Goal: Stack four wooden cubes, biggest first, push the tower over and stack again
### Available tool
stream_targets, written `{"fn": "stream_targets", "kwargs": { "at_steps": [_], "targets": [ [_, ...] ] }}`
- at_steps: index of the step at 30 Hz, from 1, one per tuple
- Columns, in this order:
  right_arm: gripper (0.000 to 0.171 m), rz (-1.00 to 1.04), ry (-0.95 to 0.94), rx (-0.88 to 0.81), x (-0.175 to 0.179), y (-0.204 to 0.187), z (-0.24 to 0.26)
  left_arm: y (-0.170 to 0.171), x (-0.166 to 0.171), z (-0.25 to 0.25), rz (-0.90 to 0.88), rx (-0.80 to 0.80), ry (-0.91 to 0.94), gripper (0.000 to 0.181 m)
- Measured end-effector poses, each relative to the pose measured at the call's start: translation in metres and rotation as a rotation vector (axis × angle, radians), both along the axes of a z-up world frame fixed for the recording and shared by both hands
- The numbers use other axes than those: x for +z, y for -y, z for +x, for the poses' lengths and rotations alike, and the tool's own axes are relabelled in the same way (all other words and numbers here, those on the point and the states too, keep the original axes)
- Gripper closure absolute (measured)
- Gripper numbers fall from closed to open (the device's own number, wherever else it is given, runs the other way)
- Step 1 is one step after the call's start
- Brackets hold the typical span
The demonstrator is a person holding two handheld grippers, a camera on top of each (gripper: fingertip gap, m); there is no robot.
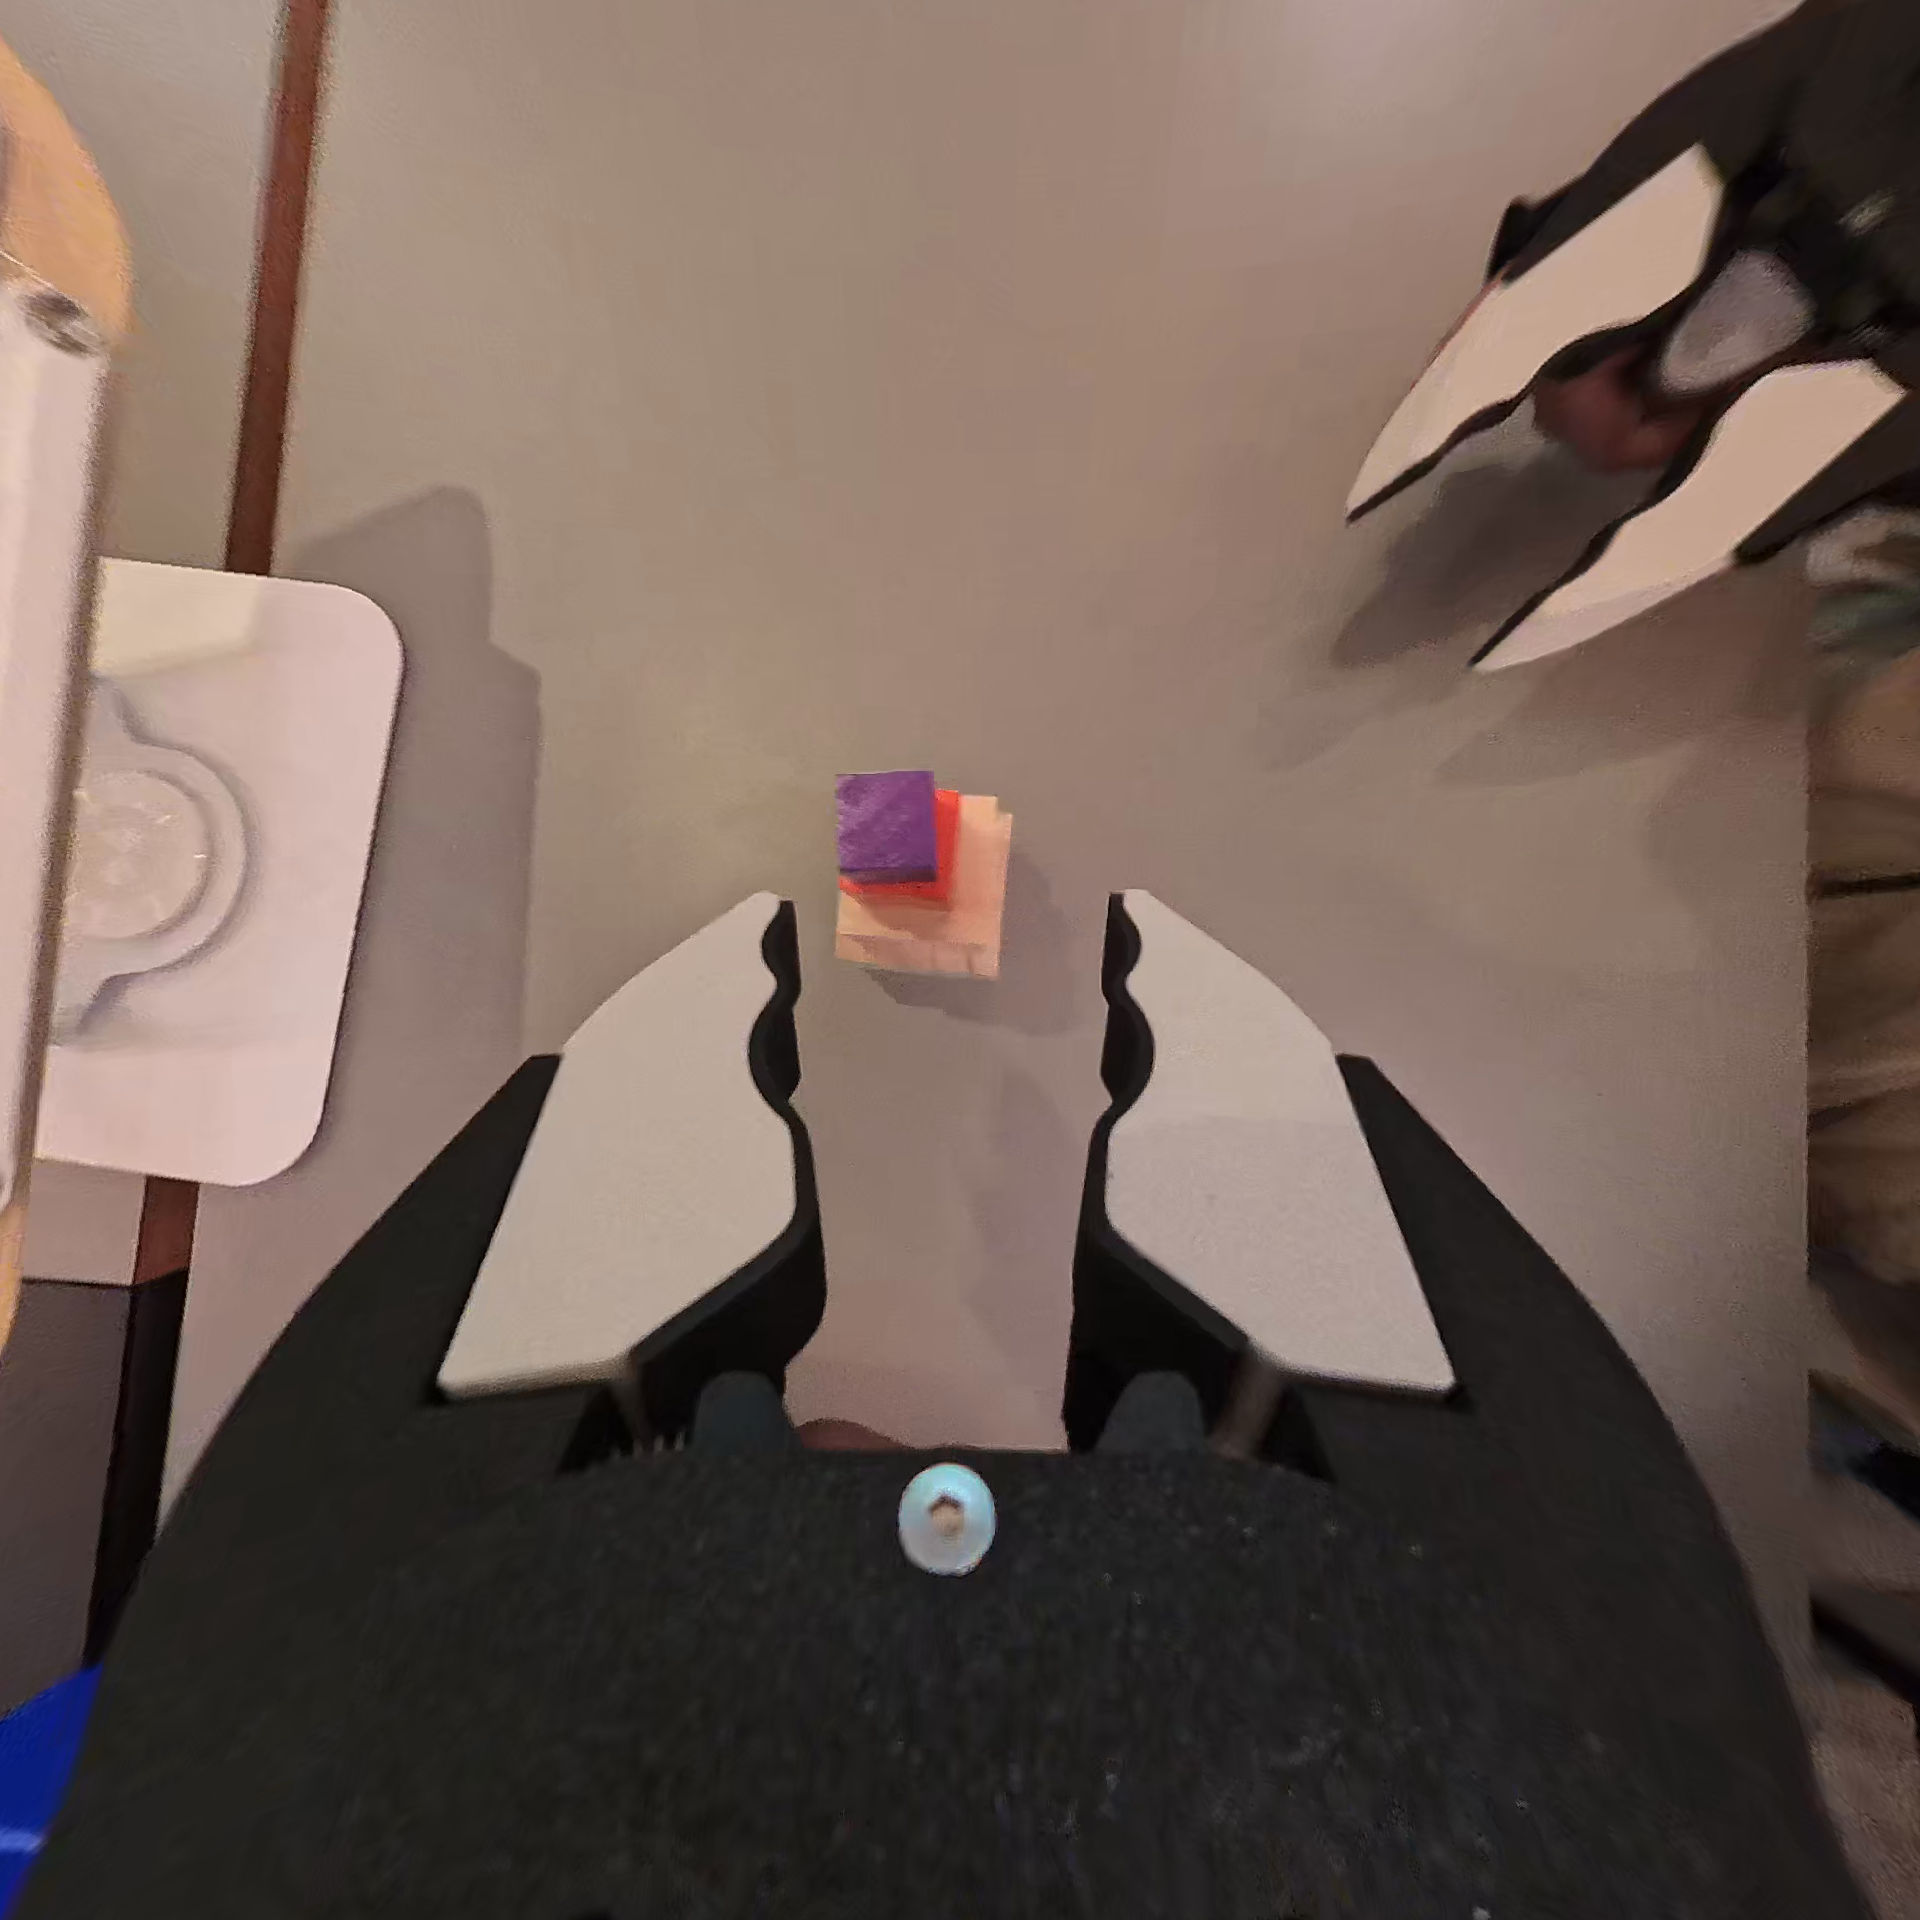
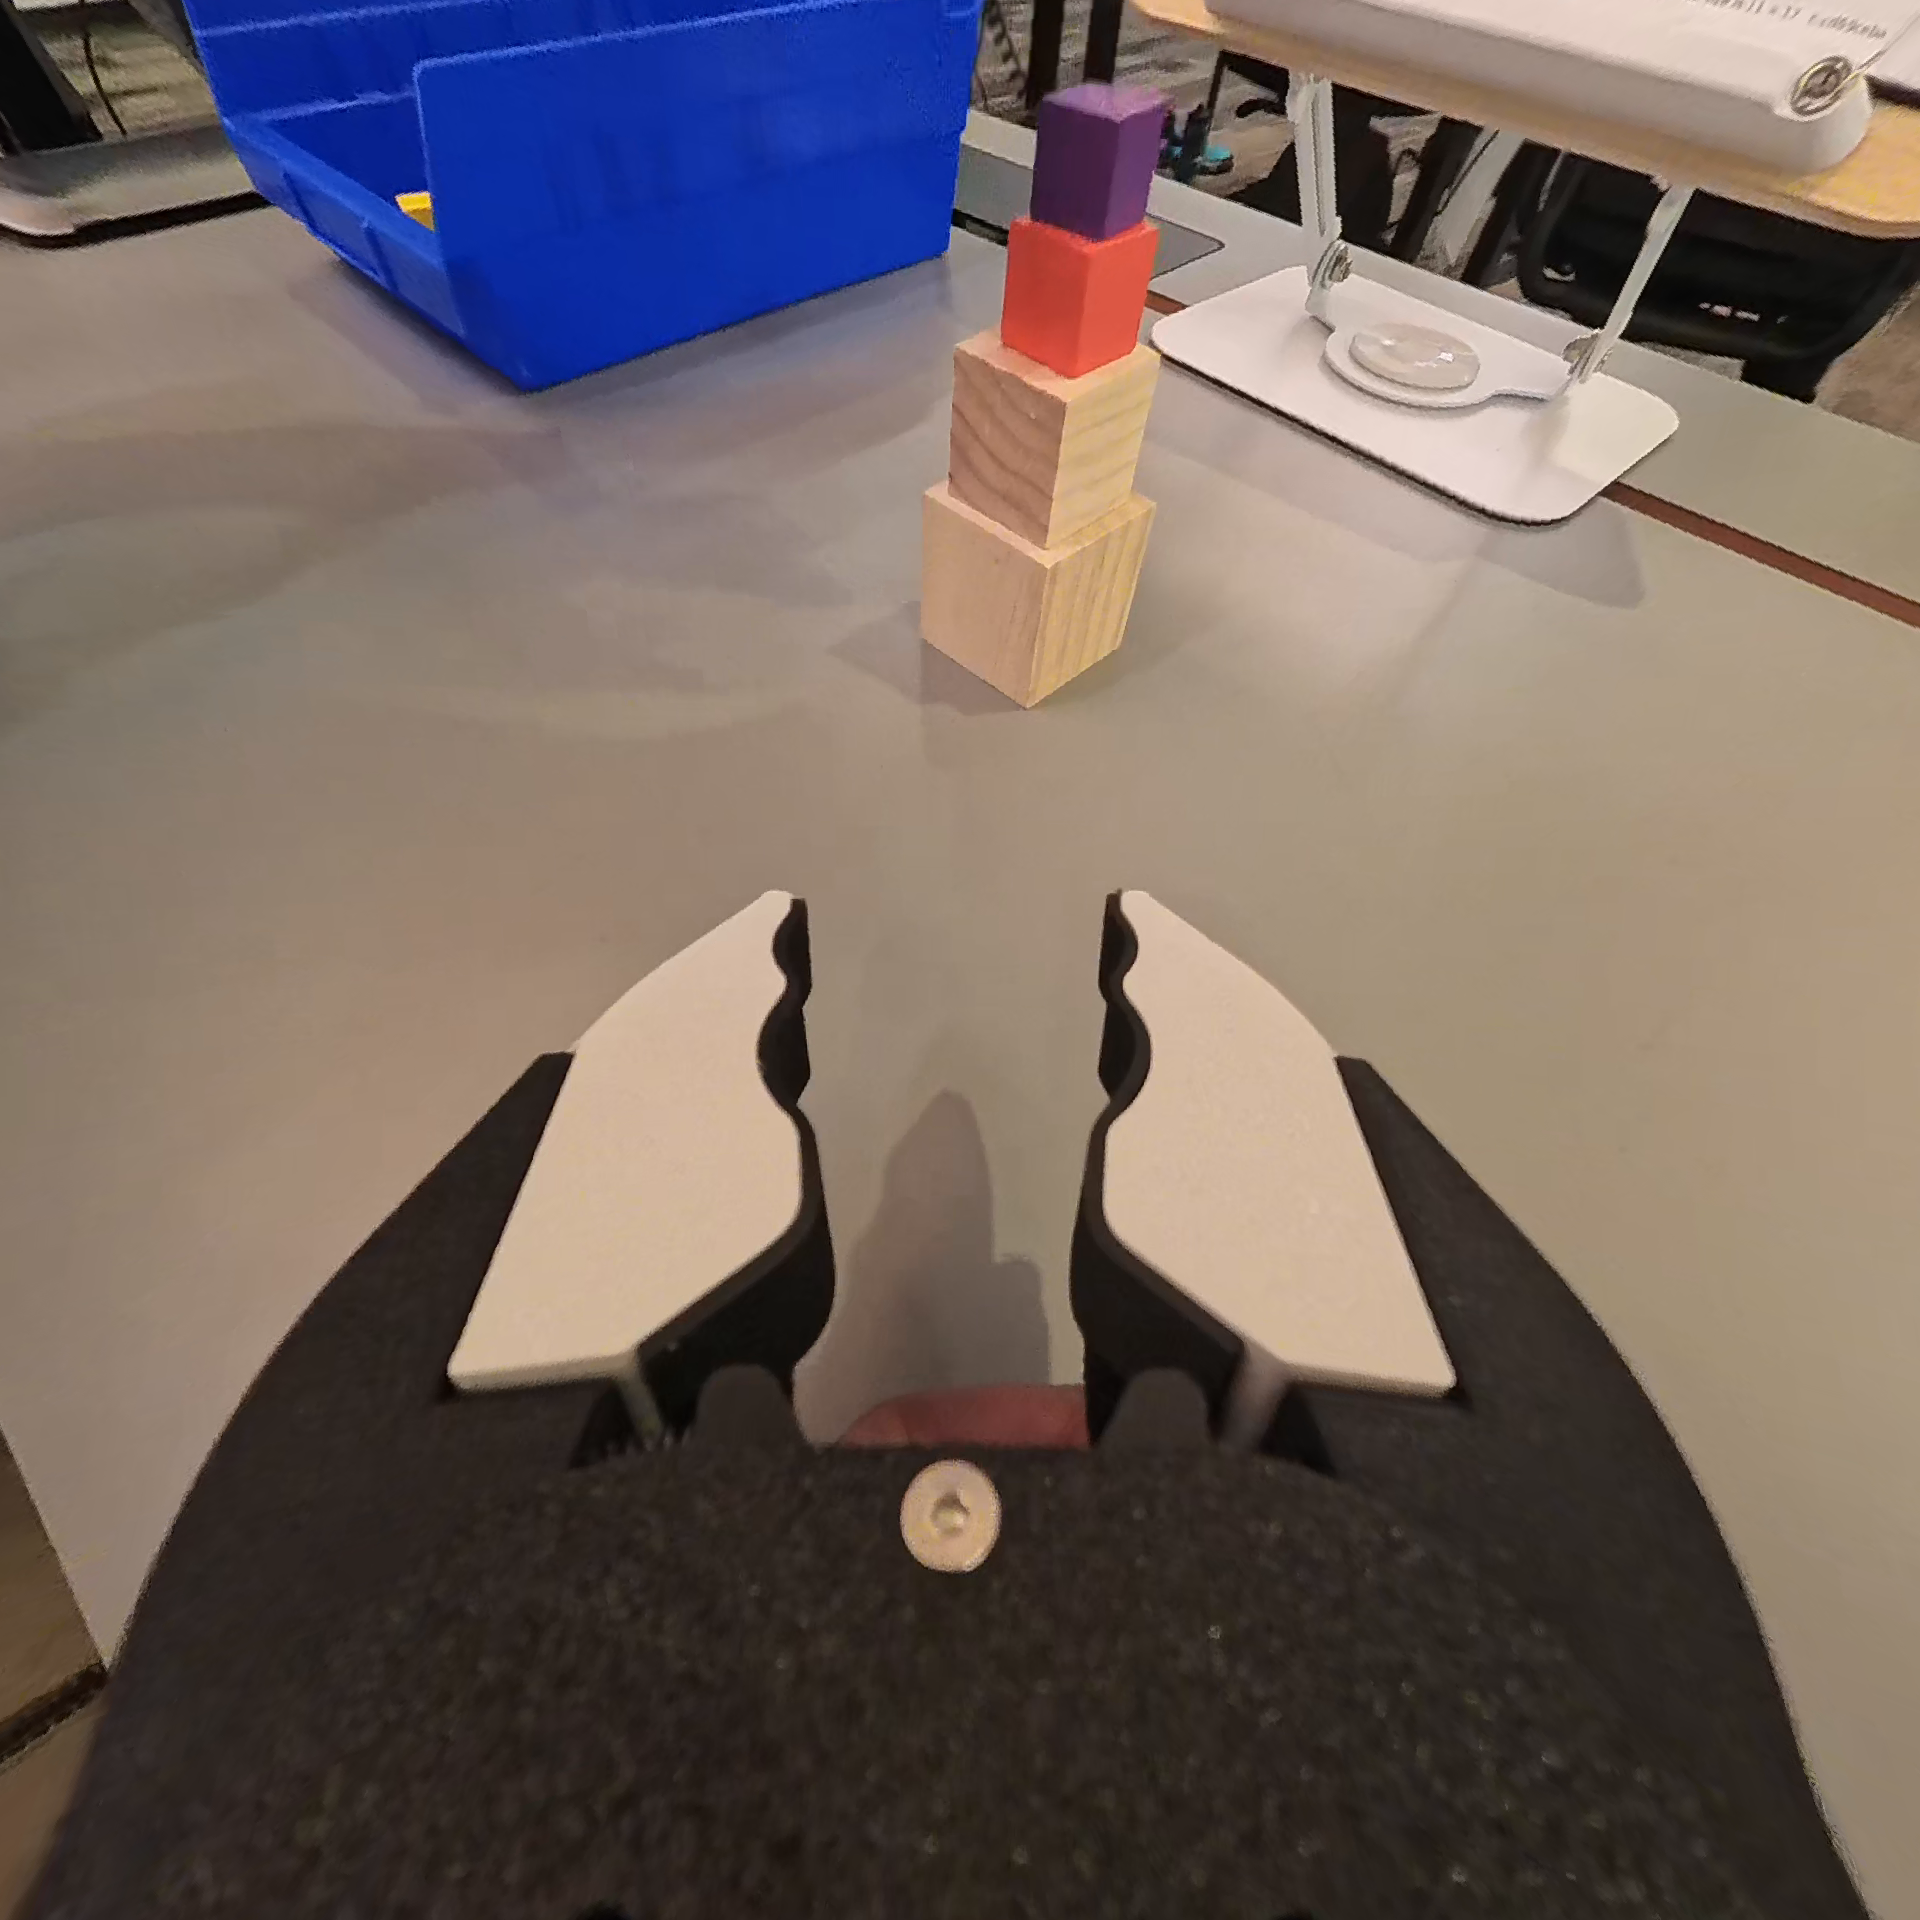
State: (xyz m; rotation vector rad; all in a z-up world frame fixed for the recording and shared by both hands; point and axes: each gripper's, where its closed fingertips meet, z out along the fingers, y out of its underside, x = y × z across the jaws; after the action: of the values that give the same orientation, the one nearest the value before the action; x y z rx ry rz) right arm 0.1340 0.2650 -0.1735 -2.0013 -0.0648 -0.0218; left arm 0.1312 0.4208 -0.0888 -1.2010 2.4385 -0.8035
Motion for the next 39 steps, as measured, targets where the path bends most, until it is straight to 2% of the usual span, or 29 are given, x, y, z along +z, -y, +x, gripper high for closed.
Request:
{"fn": "stream_targets", "kwargs": {
  "at_steps": [3, 5, 7, 10, 13, 17, 25, 37, 38, 39],
  "targets": [
    [0.117, 0.012, -0.009, -0.025, 0.004, 0.0, 0.006, 0.007, 0.014, -0.025, 0.002, 0.131, 0.187, 0.125],
    [0.117, 0.015, -0.023, -0.051, 0.005, -0.001, 0.012, 0.007, 0.006, -0.048, 0.03, 0.284, 0.305, 0.127],
    [0.117, 0.02, -0.041, -0.081, 0.006, -0.001, 0.02, 0.008, -0.014, -0.074, 0.044, 0.457, 0.384, 0.133],
    [0.115, 0.032, -0.082, -0.126, 0.007, -0.001, 0.029, 0.008, -0.05, -0.11, 0.056, 0.716, 0.463, 0.13],
    [0.112, 0.025, -0.106, -0.146, 0.005, -0.001, 0.031, 0.02, -0.077, -0.136, -0.037, 0.892, 0.484, 0.131],
    [0.112, 0.008, -0.097, -0.146, 0.001, -0.001, 0.023, 0.022, -0.098, -0.154, 0.003, 0.962, 0.44, 0.132],
    [0.112, -0.019, -0.06, -0.128, -0.005, -0.003, 0.014, 0.015, -0.098, -0.155, -0.114, 0.986, 0.407, 0.134],
    [0.113, -0.019, -0.057, -0.112, -0.003, -0.005, 0.015, 0.008, -0.099, -0.147, -0.108, 0.987, 0.37, 0.134],
    [0.113, -0.019, -0.057, -0.111, -0.003, -0.005, 0.015, 0.008, -0.099, -0.146, -0.105, 0.983, 0.365, 0.138],
    [0.113, -0.019, -0.057, -0.111, -0.003, -0.005, 0.015, 0.01, -0.1, -0.145, -0.103, 0.97, 0.356, 0.154]
  ]
}}
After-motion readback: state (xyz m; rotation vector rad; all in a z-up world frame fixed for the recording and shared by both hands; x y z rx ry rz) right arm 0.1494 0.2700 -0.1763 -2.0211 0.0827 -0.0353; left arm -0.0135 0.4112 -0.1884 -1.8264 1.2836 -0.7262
